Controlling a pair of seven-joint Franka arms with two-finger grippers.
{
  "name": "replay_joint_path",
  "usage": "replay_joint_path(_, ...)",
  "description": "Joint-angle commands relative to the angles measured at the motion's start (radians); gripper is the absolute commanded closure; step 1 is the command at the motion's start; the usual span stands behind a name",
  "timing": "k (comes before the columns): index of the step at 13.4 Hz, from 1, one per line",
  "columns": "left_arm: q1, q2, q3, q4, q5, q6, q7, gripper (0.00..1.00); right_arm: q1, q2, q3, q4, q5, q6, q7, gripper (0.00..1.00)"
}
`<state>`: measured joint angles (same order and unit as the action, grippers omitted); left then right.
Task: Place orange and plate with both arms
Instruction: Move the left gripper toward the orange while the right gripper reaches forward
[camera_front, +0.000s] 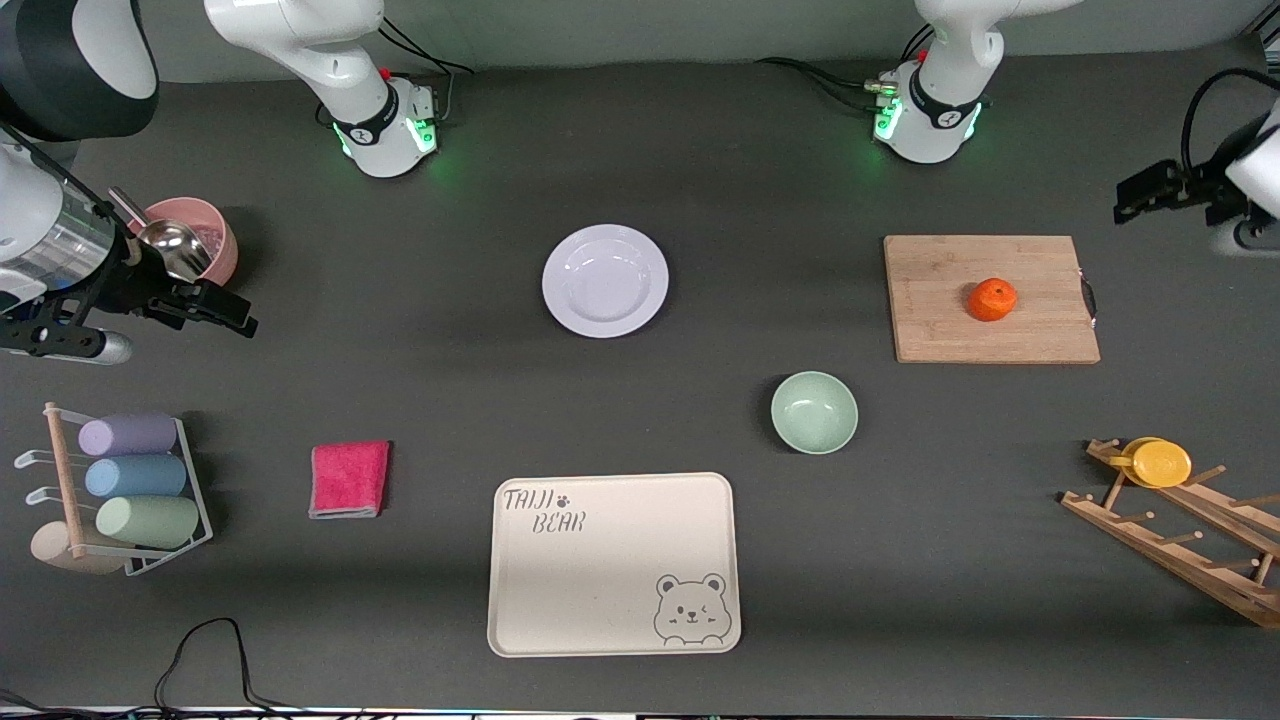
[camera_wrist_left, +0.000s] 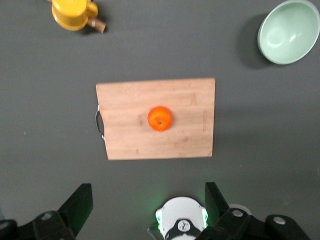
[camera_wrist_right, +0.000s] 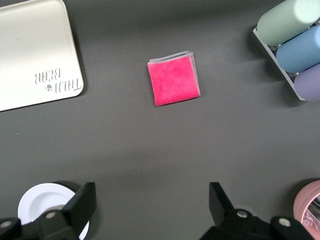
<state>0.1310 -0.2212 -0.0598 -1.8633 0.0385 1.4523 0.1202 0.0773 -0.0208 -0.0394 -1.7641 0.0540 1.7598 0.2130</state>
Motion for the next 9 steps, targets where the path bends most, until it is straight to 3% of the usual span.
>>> replay_joint_path(1, 0.029, -0.159, -0.002, -0.198, 0.015, 0.031, 0.006, 0.0, 0.007, 0.004, -0.002, 0.015, -0.009, 0.009, 0.029, 0.0)
replay_joint_path(6, 0.027, -0.155, -0.003, -0.347, 0.015, 0.175, 0.006, 0.0, 0.012, 0.044, -0.01, 0.044, 0.006, -0.124, 0.016, 0.0)
replay_joint_path(7, 0.027, -0.152, -0.003, -0.388, 0.015, 0.227, 0.006, 0.0, 0.012, 0.047, -0.008, 0.046, 0.048, -0.135, 0.016, 0.0)
replay_joint_path(9, 0.027, -0.133, -0.003, -0.463, 0.015, 0.339, 0.006, 0.0, 0.004, 0.042, -0.023, 0.028, 0.235, -0.144, 0.014, 0.0)
